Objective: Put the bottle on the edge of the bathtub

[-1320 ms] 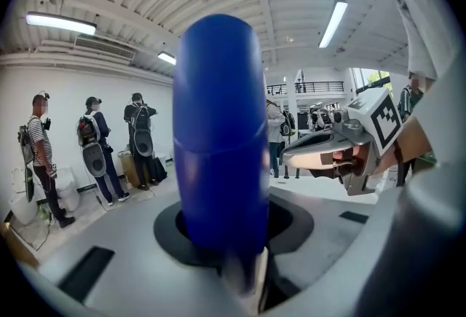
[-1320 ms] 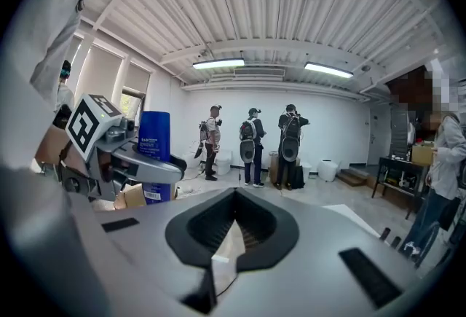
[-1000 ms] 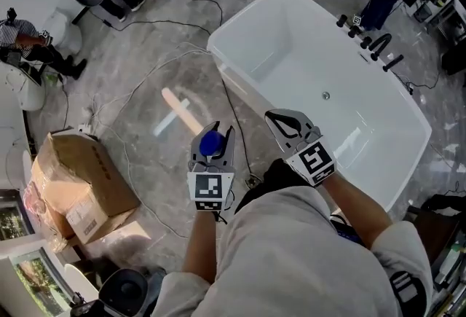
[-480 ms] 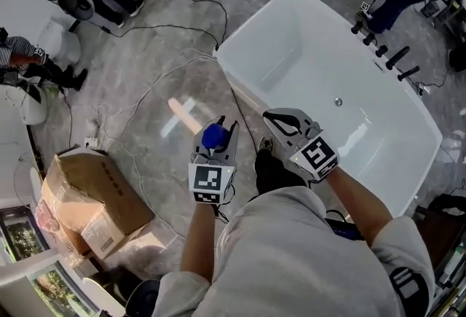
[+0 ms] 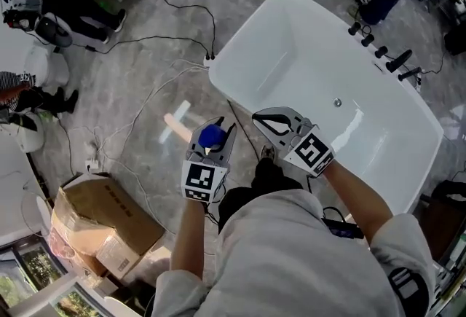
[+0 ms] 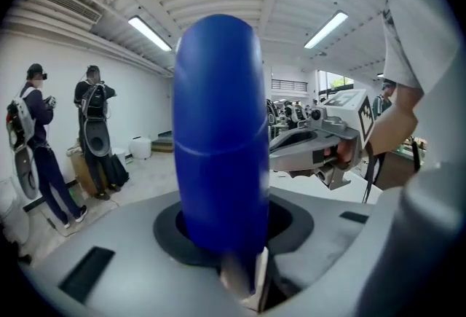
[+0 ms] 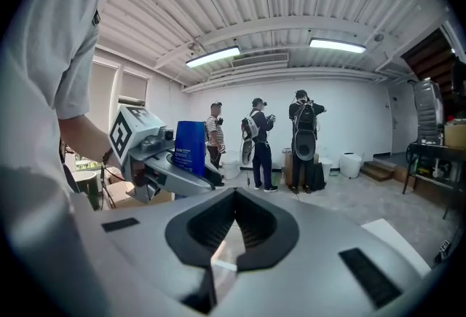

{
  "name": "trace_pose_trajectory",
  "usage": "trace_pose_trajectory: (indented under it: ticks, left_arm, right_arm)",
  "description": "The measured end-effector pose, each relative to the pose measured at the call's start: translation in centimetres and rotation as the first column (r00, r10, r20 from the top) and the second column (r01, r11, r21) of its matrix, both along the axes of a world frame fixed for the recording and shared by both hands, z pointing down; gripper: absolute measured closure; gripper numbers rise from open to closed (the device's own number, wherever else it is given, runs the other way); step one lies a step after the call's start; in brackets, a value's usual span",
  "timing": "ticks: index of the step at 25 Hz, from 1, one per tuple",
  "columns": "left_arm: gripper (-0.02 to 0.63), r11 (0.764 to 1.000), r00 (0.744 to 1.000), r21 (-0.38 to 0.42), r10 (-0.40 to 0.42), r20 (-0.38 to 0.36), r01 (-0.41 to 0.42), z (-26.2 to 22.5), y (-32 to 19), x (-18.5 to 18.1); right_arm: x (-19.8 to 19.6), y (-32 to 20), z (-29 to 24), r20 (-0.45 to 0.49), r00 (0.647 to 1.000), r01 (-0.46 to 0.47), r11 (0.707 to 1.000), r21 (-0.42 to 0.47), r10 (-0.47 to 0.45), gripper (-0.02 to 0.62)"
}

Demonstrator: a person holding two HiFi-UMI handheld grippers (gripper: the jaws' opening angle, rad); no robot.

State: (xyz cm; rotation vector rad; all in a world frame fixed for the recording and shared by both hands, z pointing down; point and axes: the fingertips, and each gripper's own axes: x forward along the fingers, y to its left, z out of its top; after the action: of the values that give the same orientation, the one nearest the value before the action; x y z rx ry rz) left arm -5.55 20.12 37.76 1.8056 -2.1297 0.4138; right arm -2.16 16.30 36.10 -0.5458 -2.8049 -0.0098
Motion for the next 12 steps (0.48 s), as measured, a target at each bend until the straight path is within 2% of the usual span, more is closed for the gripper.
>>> trace_pose_trajectory:
  ticks: [3,5,8,12]
  left_arm:
    - [0.479,0.994,0.994,-0.013,0.107,0.019,-0.107,0.4,-2.0,-1.4]
    - [0.479,0.983,0.983,-0.018,0.183,0.001,-0.183,0.8,-2.9,-1.5]
    - [0.479,0.955,0.955,-0.001,0.295,-0.033,-0.296,0.6,-4.3,-1.4]
    - [0.479,0.905,0.904,0.072,0.424,-0.058,-0.420,0.0,-5.7,-2.4]
  right_arm:
    - [-2.0,-1.1,0.3,-0.005,1.000,0.021,1.000,0.005,-0.021,0.589]
    - [-2.6,-1.5,0.0,0.000,0.999,0.035,0.999,-0.001,-0.035,0.589]
    - [-3.5,-2.4,-0.7,0.005,0.998,0.057,0.998,0.020,-0.057,0.589]
    - [-5.1,-2.5,-1.6,0.017,0.997,0.074,0.996,0.048,-0.075,0.589]
